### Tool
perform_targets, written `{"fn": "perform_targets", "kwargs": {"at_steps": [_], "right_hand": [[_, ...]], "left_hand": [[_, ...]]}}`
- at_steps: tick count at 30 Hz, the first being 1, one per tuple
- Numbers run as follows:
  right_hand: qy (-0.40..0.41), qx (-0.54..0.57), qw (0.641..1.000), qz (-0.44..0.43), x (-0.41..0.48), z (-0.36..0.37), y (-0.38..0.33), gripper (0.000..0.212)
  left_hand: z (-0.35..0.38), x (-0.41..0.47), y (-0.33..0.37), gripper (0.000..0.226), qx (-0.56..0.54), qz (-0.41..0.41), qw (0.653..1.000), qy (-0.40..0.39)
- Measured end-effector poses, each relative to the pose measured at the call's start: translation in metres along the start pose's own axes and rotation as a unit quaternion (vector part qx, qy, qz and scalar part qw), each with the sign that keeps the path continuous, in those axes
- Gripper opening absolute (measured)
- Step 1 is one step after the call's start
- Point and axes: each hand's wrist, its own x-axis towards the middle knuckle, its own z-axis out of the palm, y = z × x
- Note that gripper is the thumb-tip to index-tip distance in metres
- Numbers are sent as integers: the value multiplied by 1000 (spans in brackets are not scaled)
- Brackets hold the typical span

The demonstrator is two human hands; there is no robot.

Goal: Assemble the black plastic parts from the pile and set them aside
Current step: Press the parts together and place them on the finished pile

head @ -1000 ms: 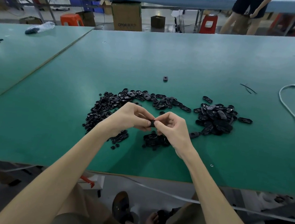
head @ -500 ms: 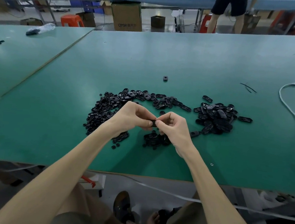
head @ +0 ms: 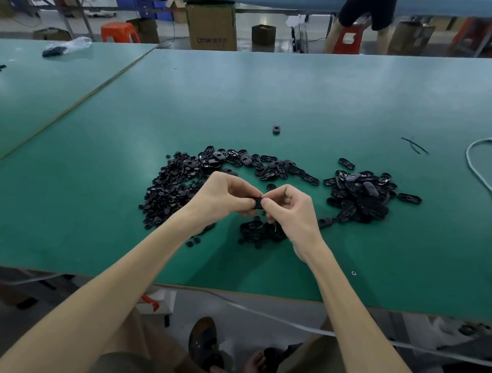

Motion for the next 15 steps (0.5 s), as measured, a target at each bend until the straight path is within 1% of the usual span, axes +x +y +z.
{"fn": "perform_targets", "kwargs": {"at_steps": [3, 4, 7, 9, 12, 15], "right_hand": [[14, 24, 1000, -3, 0, 0, 2, 3], [21, 32, 999, -7, 0, 1, 2, 4], [55, 53, 997, -4, 2, 2, 2, 14], [65, 68, 996, 4, 2, 2, 3, 18], [39, 42, 998, -3, 3, 3, 3, 17], [35, -5, 999, 19, 6, 3, 2, 18]], "left_hand": [[0, 1, 5, 18, -6, 6, 1000, -4], [0, 2, 7, 16, 3, 10, 1000, 3], [2, 12, 20, 10, 39, 43, 997, 55], [9, 25, 31, 8, 20, 59, 995, 74], [33, 50, 51, 10, -10, 58, 997, 52], [68, 77, 69, 12, -9, 58, 998, 0]]}}
